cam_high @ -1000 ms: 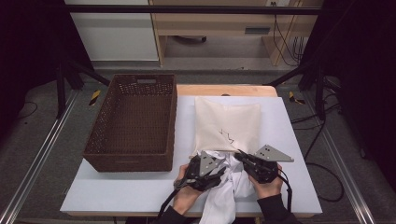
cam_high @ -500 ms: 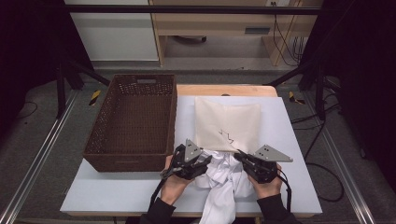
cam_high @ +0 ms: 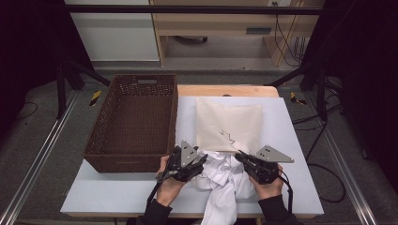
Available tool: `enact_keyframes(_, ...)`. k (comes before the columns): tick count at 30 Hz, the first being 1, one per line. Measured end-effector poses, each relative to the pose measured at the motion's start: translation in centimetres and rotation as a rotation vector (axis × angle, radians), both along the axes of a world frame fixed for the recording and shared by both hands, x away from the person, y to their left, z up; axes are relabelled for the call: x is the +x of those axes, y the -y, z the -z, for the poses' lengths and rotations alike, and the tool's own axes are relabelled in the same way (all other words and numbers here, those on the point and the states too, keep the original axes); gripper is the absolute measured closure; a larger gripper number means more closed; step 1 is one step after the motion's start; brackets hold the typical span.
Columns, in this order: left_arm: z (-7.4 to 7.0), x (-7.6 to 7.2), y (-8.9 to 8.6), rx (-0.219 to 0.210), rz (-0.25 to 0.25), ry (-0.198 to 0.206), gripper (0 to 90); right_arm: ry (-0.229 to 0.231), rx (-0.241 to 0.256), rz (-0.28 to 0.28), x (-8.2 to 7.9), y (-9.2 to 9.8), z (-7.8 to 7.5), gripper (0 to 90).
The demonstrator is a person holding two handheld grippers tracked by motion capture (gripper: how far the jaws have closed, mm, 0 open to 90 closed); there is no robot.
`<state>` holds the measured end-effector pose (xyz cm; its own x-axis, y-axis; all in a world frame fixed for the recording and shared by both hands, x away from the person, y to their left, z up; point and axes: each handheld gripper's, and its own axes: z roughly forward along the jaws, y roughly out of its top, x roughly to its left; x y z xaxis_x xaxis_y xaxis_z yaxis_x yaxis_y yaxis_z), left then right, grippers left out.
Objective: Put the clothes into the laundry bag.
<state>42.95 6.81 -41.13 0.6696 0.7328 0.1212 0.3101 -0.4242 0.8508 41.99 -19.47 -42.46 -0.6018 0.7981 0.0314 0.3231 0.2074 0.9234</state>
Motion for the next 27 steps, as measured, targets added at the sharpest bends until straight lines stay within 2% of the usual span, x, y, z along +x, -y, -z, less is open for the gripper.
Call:
enact_keyframes(2,0.3,0.4,0.2,0.011,0.007,-0.028,50.0,0.0,0.0,0.001,0.0,0.0,0.0,87.5)
enact_keyframes(4,0.7,0.9,0.3,0.014,0.016,-0.073,50.7,-0.002,0.001,0.002,0.0,0.0,0.0,87.5)
enact_keyframes(5,0.9,1.0,0.3,0.014,0.017,-0.09,56.1,-0.002,0.001,0.001,0.0,0.0,0.0,87.5)
enact_keyframes(7,1.0,1.1,0.1,-0.035,0.04,-0.125,77.3,0.0,0.0,0.001,0.0,0.0,0.0,87.5)
enact_keyframes(8,0.9,1.0,0.0,-0.05,0.045,-0.128,84.5,0.0,0.001,0.002,0.0,0.0,0.0,87.5)
enact_keyframes(9,0.7,0.6,0.0,-0.049,0.049,-0.119,85.3,-0.001,0.002,0.002,0.0,0.0,0.0,87.5)
enact_keyframes(12,-0.1,-0.9,0.6,-0.059,0.104,-0.093,85.8,0.0,0.002,0.001,0.0,0.0,0.0,87.6)
enact_keyframes(14,-0.1,-1.8,1.6,-0.079,0.161,-0.105,85.4,0.002,0.004,-0.002,0.0,-0.1,0.0,87.6)
enact_keyframes(17,1.2,-2.1,4.1,-0.042,0.195,-0.114,84.5,0.002,0.002,-0.005,-0.1,-0.2,-0.1,87.6)
enact_keyframes(18,1.9,-1.9,4.9,-0.023,0.193,-0.123,83.7,0.004,0.001,-0.006,-0.1,-0.2,-0.1,87.6)
enact_keyframes(20,3.4,-0.8,6.6,-0.013,0.172,-0.155,82.2,0.0,0.005,-0.009,-0.1,-0.2,-0.2,87.6)
enact_keyframes(21,3.4,-0.8,6.6,-0.013,0.172,-0.155,82.4,0.0,0.005,-0.009,-0.1,-0.2,-0.2,87.6)
enact_keyframes(24,3.8,0.4,7.1,-0.025,0.145,-0.164,83.0,0.0,0.007,-0.013,-0.1,-0.2,-0.2,87.6)
enact_keyframes(27,3.9,1.5,7.6,0.005,0.091,-0.14,84.3,-0.003,0.016,-0.021,-0.2,-0.2,-0.2,87.7)
